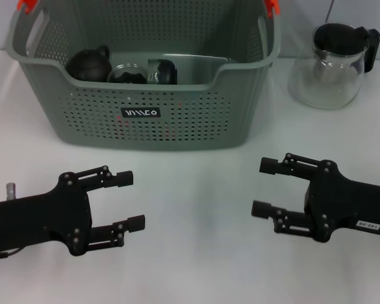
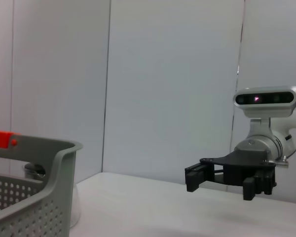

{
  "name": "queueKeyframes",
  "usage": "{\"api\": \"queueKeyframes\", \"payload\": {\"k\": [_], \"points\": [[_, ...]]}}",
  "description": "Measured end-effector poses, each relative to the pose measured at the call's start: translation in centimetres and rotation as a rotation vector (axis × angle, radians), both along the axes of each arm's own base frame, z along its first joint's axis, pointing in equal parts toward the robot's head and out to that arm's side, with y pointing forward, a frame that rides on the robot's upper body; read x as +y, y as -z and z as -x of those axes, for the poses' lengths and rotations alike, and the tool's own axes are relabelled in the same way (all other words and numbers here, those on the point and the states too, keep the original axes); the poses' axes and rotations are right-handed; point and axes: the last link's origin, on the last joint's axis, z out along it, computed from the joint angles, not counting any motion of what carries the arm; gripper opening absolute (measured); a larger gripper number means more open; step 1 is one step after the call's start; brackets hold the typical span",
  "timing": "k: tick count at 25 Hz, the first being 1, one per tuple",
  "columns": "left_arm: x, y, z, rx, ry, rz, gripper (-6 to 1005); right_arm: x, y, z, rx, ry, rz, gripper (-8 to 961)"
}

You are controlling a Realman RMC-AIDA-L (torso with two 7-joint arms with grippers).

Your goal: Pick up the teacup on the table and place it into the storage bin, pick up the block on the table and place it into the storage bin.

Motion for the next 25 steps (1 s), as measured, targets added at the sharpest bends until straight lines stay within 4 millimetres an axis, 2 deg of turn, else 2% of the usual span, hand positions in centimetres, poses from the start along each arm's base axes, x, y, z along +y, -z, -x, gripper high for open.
{"api": "queueKeyframes", "payload": {"k": [7,12,25], "points": [[-0.4,0.3,0.0,0.008,0.018,0.029,744,0.1,0.7,-0.3,-0.063,-0.015,0.003,775],[-0.5,0.7,-0.3,0.015,0.033,0.053,742,0.1,0.9,-0.2,-0.066,-0.024,0.005,829],[-0.6,1.2,-0.4,0.020,0.035,0.070,738,-1.0,2.1,-0.9,-0.090,-0.093,-0.048,825]]}}
